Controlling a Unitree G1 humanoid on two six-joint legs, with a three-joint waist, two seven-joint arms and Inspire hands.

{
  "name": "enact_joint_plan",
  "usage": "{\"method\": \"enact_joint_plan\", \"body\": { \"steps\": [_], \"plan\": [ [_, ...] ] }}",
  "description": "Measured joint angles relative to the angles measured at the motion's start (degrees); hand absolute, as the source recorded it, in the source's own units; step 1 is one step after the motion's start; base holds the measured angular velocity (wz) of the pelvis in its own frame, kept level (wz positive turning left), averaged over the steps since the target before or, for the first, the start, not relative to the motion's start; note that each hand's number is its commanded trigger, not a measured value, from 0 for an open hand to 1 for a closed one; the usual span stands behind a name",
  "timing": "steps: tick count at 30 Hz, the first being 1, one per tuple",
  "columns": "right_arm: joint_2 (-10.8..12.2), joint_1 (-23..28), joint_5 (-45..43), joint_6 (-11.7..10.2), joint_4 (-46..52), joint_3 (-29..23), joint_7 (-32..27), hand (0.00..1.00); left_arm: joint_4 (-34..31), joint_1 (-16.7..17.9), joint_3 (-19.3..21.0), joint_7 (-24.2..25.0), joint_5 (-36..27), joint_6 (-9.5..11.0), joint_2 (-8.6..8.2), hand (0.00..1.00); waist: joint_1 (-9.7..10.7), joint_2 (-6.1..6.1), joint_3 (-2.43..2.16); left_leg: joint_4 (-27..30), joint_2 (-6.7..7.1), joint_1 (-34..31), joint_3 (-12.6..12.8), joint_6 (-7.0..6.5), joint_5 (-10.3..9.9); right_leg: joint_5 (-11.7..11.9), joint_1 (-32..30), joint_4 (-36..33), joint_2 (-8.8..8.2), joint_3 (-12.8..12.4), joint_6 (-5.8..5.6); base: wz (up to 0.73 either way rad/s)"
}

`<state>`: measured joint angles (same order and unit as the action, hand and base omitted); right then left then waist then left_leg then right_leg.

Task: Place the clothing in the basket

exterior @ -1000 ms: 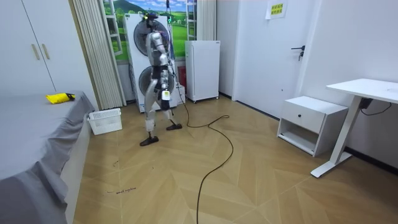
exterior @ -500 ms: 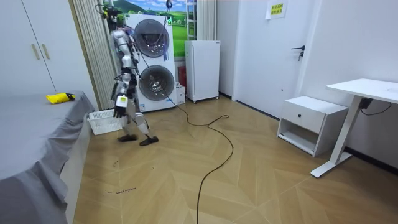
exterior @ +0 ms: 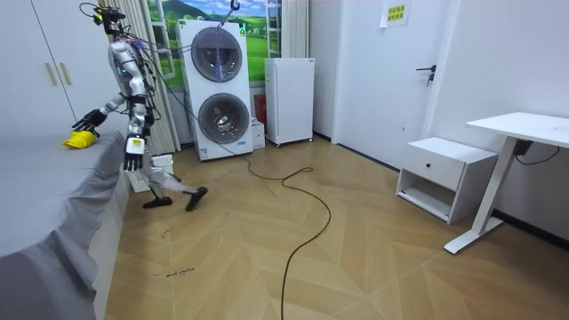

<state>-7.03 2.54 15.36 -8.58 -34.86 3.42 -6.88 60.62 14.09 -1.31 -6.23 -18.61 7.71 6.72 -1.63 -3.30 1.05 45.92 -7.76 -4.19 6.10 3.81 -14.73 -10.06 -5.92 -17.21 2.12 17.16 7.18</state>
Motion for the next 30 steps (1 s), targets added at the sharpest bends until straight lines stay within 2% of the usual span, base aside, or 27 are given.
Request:
{"method": "enact_joint_plan", "body": {
  "steps": [1, 2, 3, 4, 5, 6, 9, 13, 15, 18, 24, 30],
  "plan": [
    [0.0, 0.2, 0.0, 0.0, 0.5, -0.1, -0.5, 0.0, -0.3, 0.1, 0.0, 0.0, -0.2, 0.0, 0.1, 0.0, -0.2, 0.18, 0.04, -0.9, 0.08, -2.0, -0.1, -0.07, -1.0, -0.1, 0.3, 0.4, -0.08, -0.1, -0.17, -0.07],
    [0.0, -0.1, -0.7, 0.1, 0.9, -0.1, -1.7, 0.0, -0.6, 0.1, 0.0, 0.0, -1.2, 0.0, 0.15, 0.0, -0.4, 0.33, 0.01, -4.3, 0.75, -5.0, -0.1, -0.43, -3.0, -0.3, 0.8, 0.7, -0.5, -0.8, -0.58, -0.21],
    [-0.1, -0.1, -1.4, 0.6, 1.9, -0.2, -2.6, 0.0, -0.7, 0.0, 0.0, 0.2, -2.2, 0.0, 0.1, 0.0, -0.7, 0.5, -0.19, -10.3, 1.6, -6.9, -0.2, -0.45, -3.1, -0.7, 0.9, 0.7, -1.03, -1.9, -1.26, -0.31],
    [-0.1, 0.1, -1.4, 0.9, 2.8, -0.2, -3.0, 0.0, -0.7, 0.0, 0.0, 0.2, -2.1, 0.0, 0.04, 0.0, -1.0, 0.67, -0.19, -13.9, 1.81, -7.7, 0.0, -0.31, -3.0, -0.8, 0.9, 0.6, -1.18, -2.6, -1.57, -0.51],
    [0.0, 0.6, -1.4, 1.2, 4.4, -0.2, -3.7, 0.0, -0.7, 0.1, 0.0, 0.2, -2.1, 0.1, -0.03, 0.0, -1.9, 0.74, -0.28, -20.2, 2.43, -8.5, 0.1, -2.09, 0.4, -1.3, 0.8, 0.1, -1.53, -4.1, -2.31, -0.63],
    [0.2, 0.9, -1.5, 1.4, 5.1, 0.4, -4.2, 0.0, -0.6, 0.7, 0.2, 0.1, -1.9, 0.1, 0.0, 0.0, -2.4, 1.04, -1.03, -23.3, 3.4, -7.6, 0.1, -3.35, 3.0, -1.8, 0.8, -0.5, -2.34, -6.1, -3.37, -0.6],
    [-0.1, 1.4, -1.8, 1.6, 8.4, 0.4, -4.2, 0.0, 0.3, 0.9, 0.6, 0.4, -0.8, 0.0, 0.0, 0.0, -1.8, 2.26, -1.57, -28.2, 5.58, -4.7, 1.4, -4.59, 4.3, -1.3, 1.4, 1.7, -3.18, -7.4, -5.01, -0.21],
    [-0.2, 2.2, -2.7, 1.2, 8.9, 2.2, -4.6, 0.0, 1.3, 0.4, 0.6, 0.7, 0.1, -0.4, 0.27, 0.0, -1.9, 2.55, -1.5, -30.7, 6.47, -3.3, 1.5, -4.8, 4.5, -0.9, 1.8, 3.3, -3.75, -7.5, -5.39, -0.09],
    [-0.1, 2.2, -4.2, 1.2, 9.1, 4.7, -4.4, 0.0, 1.4, -1.2, 0.5, 0.8, 0.1, -1.6, 0.79, 0.0, -1.7, 3.02, -0.88, -31.2, 6.58, -3.8, 1.4, -4.82, 4.5, -0.9, 1.6, 3.8, -3.87, -6.8, -5.43, 0.0],
    [0.0, 2.2, -4.7, 1.7, 7.7, 7.7, -3.4, 0.0, 2.8, -3.5, -0.1, 0.7, 0.0, -2.6, 1.03, 0.0, -1.6, 3.36, -0.65, -31.6, 7.03, -4.4, 1.2, -4.81, 4.5, -0.9, 1.5, 4.7, -3.9, -5.9, -5.45, 0.1],
    [0.1, 2.1, -6.2, 2.4, 1.6, 12.1, -1.5, 0.0, 3.9, -4.8, -0.9, 0.0, 0.0, -3.0, 1.22, 0.0, -1.7, 3.81, -0.71, -32.3, 7.34, -6.2, 1.1, -4.91, 4.7, -0.8, -0.4, 4.7, -4.13, -5.2, -5.53, 0.0],
    [-0.1, 2.7, -11.5, 2.4, 0.4, 12.1, 0.9, 0.0, 3.6, -4.8, -0.8, 0.1, 0.1, -3.2, 1.83, 0.0, -1.5, 4.32, -0.91, -32.1, 7.46, -7.3, 0.7, -4.98, 4.8, -0.7, -1.1, 4.9, -4.31, -3.7, -5.7, 0.05]
  ]
}}
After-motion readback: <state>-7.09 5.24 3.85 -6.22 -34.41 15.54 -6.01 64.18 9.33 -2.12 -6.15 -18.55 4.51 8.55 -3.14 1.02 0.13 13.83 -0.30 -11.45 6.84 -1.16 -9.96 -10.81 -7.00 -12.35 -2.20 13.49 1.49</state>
